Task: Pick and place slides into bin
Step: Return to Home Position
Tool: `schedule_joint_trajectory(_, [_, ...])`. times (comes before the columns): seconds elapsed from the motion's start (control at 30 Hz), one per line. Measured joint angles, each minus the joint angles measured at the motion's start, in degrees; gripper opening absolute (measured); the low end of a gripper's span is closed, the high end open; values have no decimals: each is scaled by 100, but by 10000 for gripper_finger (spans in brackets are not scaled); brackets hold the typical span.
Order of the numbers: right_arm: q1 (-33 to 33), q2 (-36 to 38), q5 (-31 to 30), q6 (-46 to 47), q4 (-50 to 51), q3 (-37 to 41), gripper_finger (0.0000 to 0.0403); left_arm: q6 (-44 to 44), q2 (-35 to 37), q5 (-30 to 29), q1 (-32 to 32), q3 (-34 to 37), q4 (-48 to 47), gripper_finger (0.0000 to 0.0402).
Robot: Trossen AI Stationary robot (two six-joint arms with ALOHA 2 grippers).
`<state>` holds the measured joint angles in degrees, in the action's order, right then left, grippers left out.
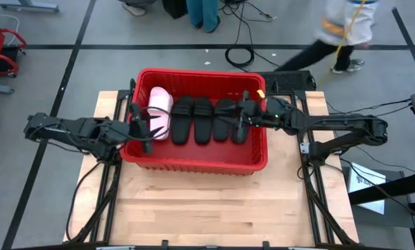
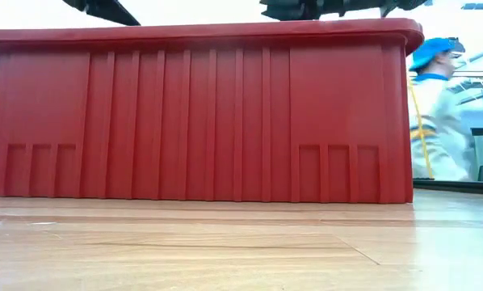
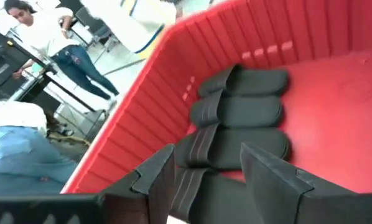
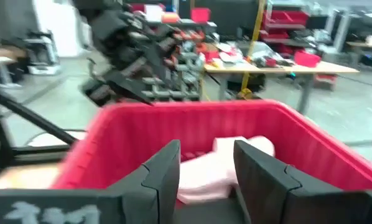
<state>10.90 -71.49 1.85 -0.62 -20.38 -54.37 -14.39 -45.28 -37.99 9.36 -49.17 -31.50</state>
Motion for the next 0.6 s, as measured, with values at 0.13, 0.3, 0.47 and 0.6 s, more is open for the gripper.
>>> schedule_joint_trajectory(0.13, [-408,240,0,20,-196,0,139,298,4,-138,324,-207,-62,189])
schedule_joint_trajectory(0.3, [-775,490,2,188,-204,0,139,727,154,-150,817,-382,-340,189])
schedule_joint_trajectory(0.47, [-951,639,-6,156,-218,0,139,961,446,-380,1252,-380,-350,188])
schedule_joint_trajectory(0.6, [-1041,641,-9,169,-390,0,139,981,631,-851,1575,-380,-364,189])
